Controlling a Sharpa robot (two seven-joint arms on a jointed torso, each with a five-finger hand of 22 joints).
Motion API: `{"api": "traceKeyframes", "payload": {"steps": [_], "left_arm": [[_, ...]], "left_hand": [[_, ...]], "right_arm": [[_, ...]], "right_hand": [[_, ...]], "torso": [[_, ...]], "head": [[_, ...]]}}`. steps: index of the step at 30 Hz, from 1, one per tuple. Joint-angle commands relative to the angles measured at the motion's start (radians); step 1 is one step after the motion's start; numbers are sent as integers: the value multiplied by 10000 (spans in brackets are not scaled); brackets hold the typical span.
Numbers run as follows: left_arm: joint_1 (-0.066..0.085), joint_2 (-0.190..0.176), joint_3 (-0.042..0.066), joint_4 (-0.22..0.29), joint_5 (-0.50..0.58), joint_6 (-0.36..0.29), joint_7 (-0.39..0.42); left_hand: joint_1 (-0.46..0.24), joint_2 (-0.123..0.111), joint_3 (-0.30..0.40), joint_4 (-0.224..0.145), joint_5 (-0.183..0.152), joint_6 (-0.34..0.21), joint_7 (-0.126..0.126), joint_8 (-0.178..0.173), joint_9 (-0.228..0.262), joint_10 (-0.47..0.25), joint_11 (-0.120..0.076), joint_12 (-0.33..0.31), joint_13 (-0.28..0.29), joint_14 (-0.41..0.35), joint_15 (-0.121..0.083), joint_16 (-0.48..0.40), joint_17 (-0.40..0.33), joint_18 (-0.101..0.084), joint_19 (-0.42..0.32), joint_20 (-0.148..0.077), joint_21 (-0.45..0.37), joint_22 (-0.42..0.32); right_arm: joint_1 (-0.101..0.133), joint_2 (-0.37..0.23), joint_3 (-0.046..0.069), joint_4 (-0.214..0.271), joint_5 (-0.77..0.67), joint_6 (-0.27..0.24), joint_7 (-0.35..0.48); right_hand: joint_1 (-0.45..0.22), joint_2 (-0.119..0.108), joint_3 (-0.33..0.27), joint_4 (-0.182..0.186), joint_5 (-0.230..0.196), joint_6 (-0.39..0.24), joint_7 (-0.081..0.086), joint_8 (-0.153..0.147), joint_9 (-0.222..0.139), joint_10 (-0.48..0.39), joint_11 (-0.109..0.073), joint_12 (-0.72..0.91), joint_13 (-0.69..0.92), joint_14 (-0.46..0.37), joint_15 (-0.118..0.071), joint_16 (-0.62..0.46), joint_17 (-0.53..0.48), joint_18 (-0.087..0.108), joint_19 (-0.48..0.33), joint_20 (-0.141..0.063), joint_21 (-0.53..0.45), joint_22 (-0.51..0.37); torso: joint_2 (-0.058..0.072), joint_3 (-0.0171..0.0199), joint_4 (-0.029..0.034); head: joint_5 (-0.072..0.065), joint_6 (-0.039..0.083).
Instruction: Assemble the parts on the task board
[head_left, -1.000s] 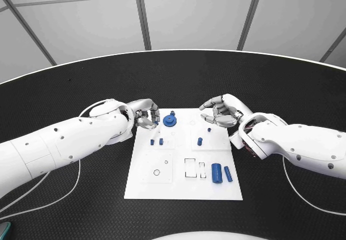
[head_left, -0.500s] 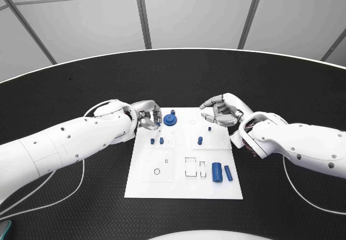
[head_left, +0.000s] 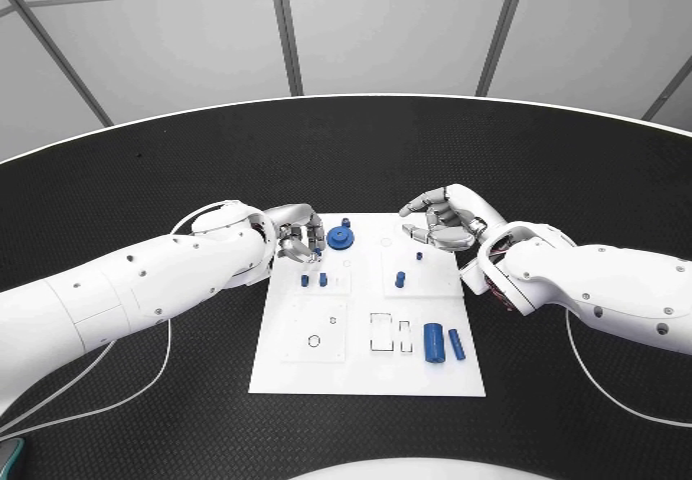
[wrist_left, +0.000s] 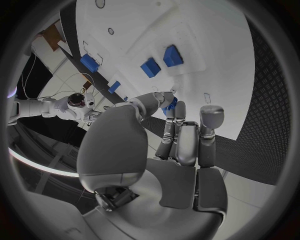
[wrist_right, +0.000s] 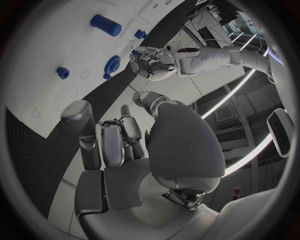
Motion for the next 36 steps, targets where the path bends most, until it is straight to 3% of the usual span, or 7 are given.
{"api": "traceKeyframes", "payload": {"steps": [1,36], "left_arm": [[-4,4,0,-7,-1,45,-12],[-22,144,-13,-176,-104,391,-123]], "left_hand": [[102,22,10,-51,-33,79,-11,-60,9,89,0,-62,-13,45,-15,-4,7,-48,62,-3,45,-7],[117,29,11,-59,-34,96,-9,-96,10,101,2,-89,-19,13,-15,-26,-102,-45,48,-6,38,-30]], "right_arm": [[0,-5,0,3,0,-1,-1],[0,-4,0,24,0,2,-6]], "right_hand": [[-91,-17,-9,-46,39,-1,14,31,-11,-24,-7,28,10,430,-60,-32,14,156,-28,26,58,13],[-117,-10,21,-89,42,-13,17,29,-17,-32,-5,20,-1,426,-59,-45,1,157,-29,25,45,16]], "torso": [[5,0,9],[-5,9,-1]], "head": [[11,-12],[12,-70]]}}
